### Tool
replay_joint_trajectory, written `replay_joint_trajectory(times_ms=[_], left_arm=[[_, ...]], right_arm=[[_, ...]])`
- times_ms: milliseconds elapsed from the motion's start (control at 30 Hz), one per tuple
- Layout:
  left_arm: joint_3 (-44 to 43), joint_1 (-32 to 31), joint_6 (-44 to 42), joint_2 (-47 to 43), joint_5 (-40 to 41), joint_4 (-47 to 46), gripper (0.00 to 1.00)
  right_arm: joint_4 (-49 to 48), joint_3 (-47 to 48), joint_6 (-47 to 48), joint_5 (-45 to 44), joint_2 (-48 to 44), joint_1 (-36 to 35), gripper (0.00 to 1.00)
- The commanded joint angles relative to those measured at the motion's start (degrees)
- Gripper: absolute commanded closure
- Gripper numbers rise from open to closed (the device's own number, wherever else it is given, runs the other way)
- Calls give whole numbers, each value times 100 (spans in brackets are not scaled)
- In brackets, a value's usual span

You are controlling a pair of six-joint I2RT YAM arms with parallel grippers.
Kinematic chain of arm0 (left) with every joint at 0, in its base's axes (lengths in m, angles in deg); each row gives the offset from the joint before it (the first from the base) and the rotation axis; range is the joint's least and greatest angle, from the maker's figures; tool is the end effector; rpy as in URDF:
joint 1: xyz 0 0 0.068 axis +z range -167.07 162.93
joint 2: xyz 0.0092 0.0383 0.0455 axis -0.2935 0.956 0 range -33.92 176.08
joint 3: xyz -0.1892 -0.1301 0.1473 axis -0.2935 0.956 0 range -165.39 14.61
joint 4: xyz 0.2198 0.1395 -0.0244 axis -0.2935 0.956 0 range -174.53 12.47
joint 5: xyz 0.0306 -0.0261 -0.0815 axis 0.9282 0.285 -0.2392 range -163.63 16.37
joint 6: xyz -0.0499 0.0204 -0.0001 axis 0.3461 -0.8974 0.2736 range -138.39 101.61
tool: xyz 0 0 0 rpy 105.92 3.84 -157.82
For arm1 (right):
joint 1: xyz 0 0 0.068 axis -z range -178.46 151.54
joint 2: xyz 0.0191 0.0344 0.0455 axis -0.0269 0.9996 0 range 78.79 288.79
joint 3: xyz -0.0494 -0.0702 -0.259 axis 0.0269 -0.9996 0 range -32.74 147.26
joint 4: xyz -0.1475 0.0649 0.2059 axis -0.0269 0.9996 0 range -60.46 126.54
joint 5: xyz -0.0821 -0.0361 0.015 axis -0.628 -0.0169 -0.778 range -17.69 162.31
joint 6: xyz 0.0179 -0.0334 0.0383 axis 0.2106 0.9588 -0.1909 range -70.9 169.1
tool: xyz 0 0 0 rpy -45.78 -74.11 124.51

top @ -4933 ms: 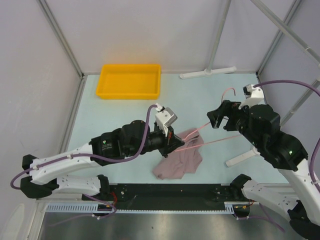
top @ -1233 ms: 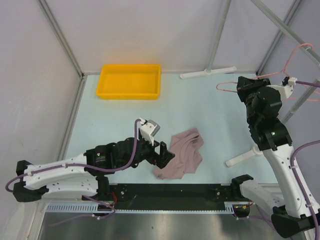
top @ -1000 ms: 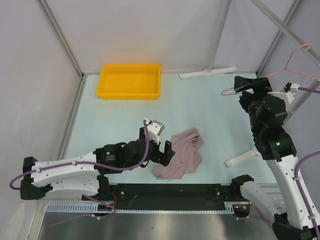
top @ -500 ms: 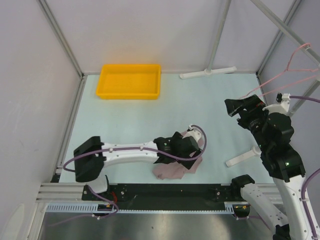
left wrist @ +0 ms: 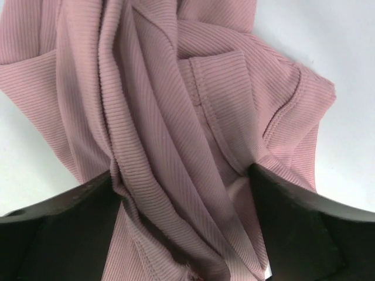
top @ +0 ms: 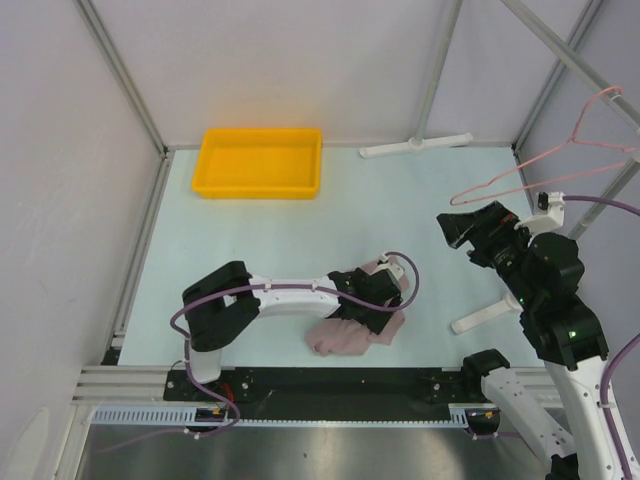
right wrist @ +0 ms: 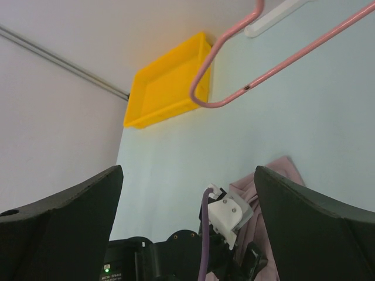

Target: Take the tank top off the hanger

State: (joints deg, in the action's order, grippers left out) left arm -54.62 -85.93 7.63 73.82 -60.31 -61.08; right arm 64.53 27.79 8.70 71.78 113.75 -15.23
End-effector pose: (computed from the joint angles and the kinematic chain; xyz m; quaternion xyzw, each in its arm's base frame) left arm 0.1448 -0.3520 0.1634 0.3258 0.9074 -0.1012 0.2456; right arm 0.1024 0.0305 0.4067 0.1592 0.7460 0.3063 0.5695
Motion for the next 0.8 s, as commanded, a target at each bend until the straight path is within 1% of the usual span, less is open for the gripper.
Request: replay_joint_trajectory(times_ms=[0, 33, 67, 100, 133, 200, 233, 300, 333, 400, 433, 467, 500, 533, 567, 600, 633, 667, 700, 733, 767], left_arm=[[180, 4, 236, 274, 3, -410, 18], [269, -5, 272, 247, 12, -480, 23], [357, -22, 315, 151, 56, -629, 35], [497, -40, 325, 98, 91, -682, 41], [533, -40, 316, -7, 126, -718, 54], [525, -40, 263, -121, 232, -640, 62], [490, -40, 202, -192, 276, -596, 73], [402, -22, 167, -437, 320, -508, 86], [376, -13, 123, -543, 320, -481, 99], [314, 30, 70, -912, 294, -498, 100], [314, 57, 0, -1044, 276, -516, 100], [305, 205, -27, -1175, 215, -525, 100], [262, 346, -36, -1377, -29, -447, 100], [157, 504, -1, -1501, -179, -428, 100], [121, 801, -9, -1624, -329, -446, 100], [103, 917, -88, -1921, -513, -620, 100], [59, 1005, -175, -2046, -523, -735, 100], [-11, 1215, -255, -2143, -532, -831, 100], [-151, 1365, -368, -2196, -611, -798, 100], [-561, 1514, -422, -2179, -655, -684, 100], [-809, 1794, -483, -2153, -725, -579, 100]], right_arm=[[-9, -146, 33, 80, -279, -19, 0], [-26, -217, -11, 80, -410, -19, 0], [-61, -278, -55, 89, -472, -19, 0], [-79, -340, -125, 97, -499, -19, 0], [-18, -340, -152, 89, -516, -27, 0], [70, -262, -257, 71, -508, -19, 0], [122, -253, -292, 115, -499, -19, 0], [167, -270, -354, 229, -508, -19, 0], [210, -287, -346, 412, -516, -19, 0], [202, -314, -267, 589, -578, -27, 0], [158, -358, -84, 729, -595, -28, 0], [132, -358, 14, 748, -604, -28, 0], [132, -314, 111, 739, -561, -28, 0], [262, -96, 390, 730, -482, -19, 0], [403, 106, 523, 730, -255, -19, 0], [743, 291, 655, 696, -114, -19, 0], [869, 580, 778, 678, -17, -10, 0], [905, 626, 823, 669, 71, -19, 0], [801, 626, 815, 625, 64, -19, 0], [695, 583, 797, 634, 55, -19, 0], [590, 574, 771, 677, 46, -10, 0]])
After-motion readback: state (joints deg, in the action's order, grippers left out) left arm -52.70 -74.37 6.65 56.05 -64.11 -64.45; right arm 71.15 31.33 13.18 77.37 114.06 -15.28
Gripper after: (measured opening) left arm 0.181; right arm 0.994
